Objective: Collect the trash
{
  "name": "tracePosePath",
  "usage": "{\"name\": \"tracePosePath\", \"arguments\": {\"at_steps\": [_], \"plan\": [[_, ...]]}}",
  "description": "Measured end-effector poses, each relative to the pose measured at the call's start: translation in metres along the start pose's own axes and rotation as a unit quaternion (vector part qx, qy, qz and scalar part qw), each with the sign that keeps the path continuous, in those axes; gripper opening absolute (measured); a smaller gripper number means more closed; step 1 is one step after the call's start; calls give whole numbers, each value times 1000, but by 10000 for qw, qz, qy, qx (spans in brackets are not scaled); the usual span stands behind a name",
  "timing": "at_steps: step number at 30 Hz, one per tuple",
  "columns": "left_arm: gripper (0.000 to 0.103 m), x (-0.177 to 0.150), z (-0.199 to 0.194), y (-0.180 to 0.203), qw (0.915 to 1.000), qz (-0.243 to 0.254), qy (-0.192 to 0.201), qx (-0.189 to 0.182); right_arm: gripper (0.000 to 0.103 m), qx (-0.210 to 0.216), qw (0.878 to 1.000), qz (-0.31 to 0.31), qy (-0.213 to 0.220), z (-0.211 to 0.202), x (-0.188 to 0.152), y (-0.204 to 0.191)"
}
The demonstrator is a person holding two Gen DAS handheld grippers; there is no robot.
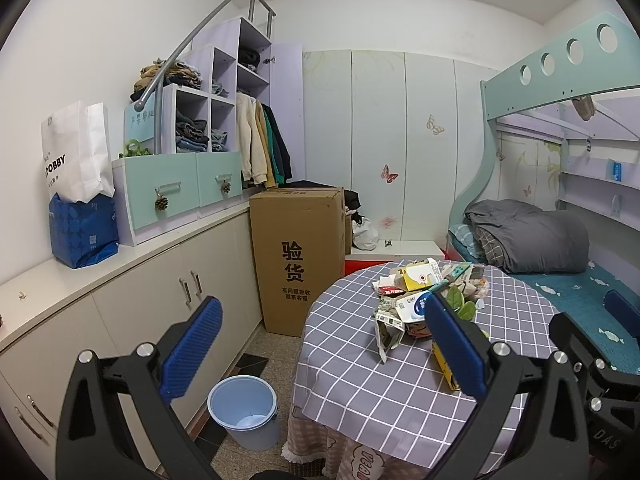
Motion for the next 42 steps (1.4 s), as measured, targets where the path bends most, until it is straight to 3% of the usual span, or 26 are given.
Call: {"name": "tracePosePath", "arguments": {"at_steps": [42], "plan": [[99, -6, 3, 4, 10000, 31, -16, -17, 97, 26, 9999, -24, -111, 6, -6, -5]]}}
Point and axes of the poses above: each gripper's, at about its wrist camera, not at the fingertips, and z roughly the way its jaws point, y to its right, x to its top, the point moved 8 cm from there along z, roughly the way its jaws point, and after that the axes turned 15 degrees about -z, right-handed, at the moved point
